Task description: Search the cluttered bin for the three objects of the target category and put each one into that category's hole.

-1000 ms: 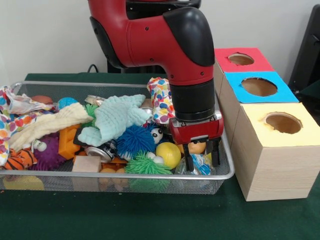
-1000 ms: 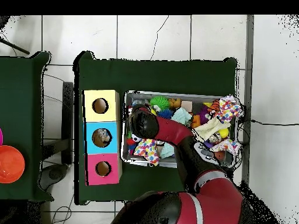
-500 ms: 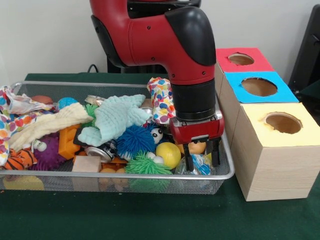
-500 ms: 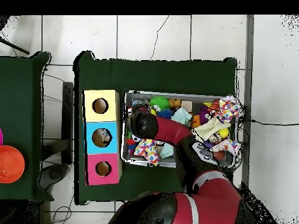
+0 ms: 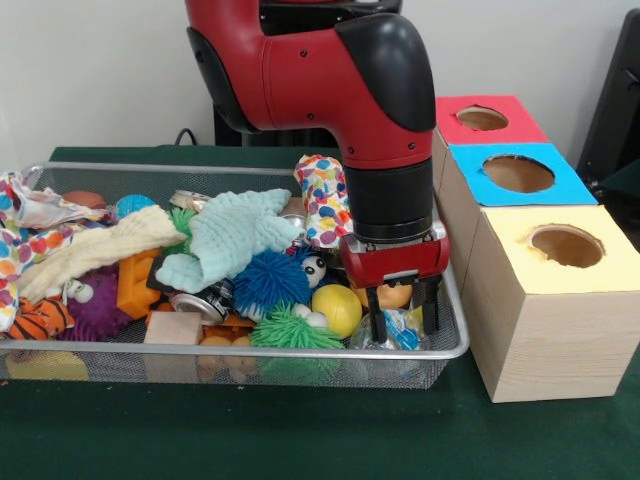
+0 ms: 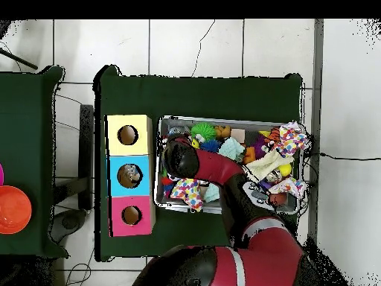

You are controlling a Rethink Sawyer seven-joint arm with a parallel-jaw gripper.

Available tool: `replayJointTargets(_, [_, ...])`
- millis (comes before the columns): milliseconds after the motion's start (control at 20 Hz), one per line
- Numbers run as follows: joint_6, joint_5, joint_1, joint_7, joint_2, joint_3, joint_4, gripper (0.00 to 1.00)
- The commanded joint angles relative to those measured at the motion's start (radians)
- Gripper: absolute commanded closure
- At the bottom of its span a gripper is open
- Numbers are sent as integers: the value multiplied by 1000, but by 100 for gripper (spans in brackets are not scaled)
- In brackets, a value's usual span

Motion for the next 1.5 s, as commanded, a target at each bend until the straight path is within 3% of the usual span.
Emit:
replayJointTargets(50, [22, -23, 27, 136, 58, 27, -37, 0])
replayJointTargets(700, [41, -46, -60, 88, 96, 96, -49, 0])
replayJointTargets(1200, [79, -24, -30, 118, 21, 79, -9, 0])
replayJointTargets(1500, [75, -29, -29, 116, 24, 79, -6, 0])
